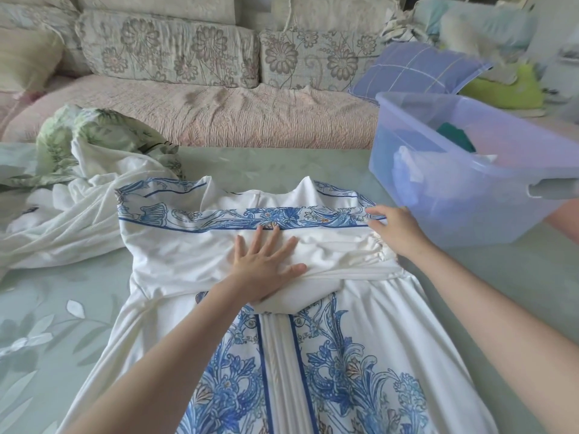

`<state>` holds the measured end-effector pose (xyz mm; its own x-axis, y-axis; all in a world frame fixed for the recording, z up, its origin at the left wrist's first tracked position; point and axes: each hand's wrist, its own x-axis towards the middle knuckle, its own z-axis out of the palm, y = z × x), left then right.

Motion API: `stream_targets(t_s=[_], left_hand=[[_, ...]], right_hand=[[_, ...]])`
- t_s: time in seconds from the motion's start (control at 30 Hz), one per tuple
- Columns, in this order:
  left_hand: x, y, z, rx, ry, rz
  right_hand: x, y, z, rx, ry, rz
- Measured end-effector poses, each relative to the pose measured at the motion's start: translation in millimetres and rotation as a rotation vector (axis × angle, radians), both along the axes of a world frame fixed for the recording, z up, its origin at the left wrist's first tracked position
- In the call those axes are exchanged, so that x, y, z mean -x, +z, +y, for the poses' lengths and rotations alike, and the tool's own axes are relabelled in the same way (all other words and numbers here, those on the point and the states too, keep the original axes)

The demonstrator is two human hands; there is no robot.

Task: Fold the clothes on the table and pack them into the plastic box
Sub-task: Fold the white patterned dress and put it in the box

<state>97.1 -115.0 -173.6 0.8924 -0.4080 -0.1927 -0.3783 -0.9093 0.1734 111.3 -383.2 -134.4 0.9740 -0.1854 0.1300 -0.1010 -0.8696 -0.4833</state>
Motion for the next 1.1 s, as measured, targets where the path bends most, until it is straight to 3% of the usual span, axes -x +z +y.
stream_targets(t_s=[0.2, 0.37, 0.47, 0.53, 0.6, 0.7, 0.93, 1.1], left_hand=[[0.0, 1.4, 0.9, 0.003, -0.004, 0.003], [-0.7, 3.9, 2.6, 0.004, -0.039, 0.037], [-1.0, 10.0, 8.8, 0.070, -0.054, 0.076], [-0.7, 12.0, 15.4, 0.062, -0.024, -0.002], [3.1, 10.9, 26.9, -0.015, 0.012, -0.078], [11.2, 1.1, 47.5, -0.069, 0.010, -0.079], [13.7, 13.0, 63.6, 0.042, 0.072, 0.029], [50.8, 25.8, 113.0, 0.339, 0.345, -0.261]], right_hand=[[-25.4, -8.0, -0.5, 0.203, -0.126, 0.243], [-19.7, -5.6, 3.3, 0.237, -0.186, 0.040], [-10.6, -4.8, 19.8, 0.229, -0.030, -0.075], [-1.2, -13.7, 34.5, 0.201, 0.151, 0.014], [9.3, -28.1, 43.9, 0.291, 0.261, 0.237], [16.3, -43.1, 41.2, 0.371, 0.241, 0.362], [21.8, -32.2, 46.6, 0.298, 0.255, 0.308], [67.4, -12.3, 88.5, 0.112, 0.305, 0.163]])
